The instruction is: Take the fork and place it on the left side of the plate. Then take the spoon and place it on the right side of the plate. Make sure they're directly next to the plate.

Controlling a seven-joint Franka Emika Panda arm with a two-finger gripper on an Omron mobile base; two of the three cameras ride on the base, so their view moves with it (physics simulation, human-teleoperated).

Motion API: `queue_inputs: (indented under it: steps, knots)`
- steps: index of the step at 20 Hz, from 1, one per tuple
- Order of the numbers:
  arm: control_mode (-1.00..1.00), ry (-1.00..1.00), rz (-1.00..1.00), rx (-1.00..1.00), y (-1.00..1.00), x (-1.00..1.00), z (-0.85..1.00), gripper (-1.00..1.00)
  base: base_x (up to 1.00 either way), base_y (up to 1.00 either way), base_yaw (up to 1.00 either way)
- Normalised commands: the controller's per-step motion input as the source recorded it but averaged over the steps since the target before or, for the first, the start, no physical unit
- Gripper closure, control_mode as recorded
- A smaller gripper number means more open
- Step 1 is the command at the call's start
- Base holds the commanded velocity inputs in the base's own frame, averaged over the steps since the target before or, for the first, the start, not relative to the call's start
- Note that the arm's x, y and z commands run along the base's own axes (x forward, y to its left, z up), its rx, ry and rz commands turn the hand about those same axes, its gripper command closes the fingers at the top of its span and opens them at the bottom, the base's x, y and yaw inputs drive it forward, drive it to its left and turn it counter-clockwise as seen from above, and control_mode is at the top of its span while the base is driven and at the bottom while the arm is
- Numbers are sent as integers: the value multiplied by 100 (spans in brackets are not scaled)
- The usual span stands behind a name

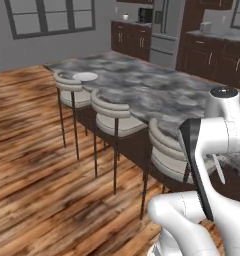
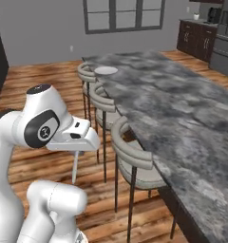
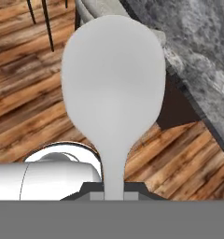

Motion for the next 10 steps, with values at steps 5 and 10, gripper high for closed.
queue_inputs:
  steps: [5, 10]
  knots:
    - [100, 0, 0, 0, 0, 0, 0, 100, 80, 95, -35]
    - [100, 0, 0, 0, 0, 0, 0, 100, 82, 92, -35]
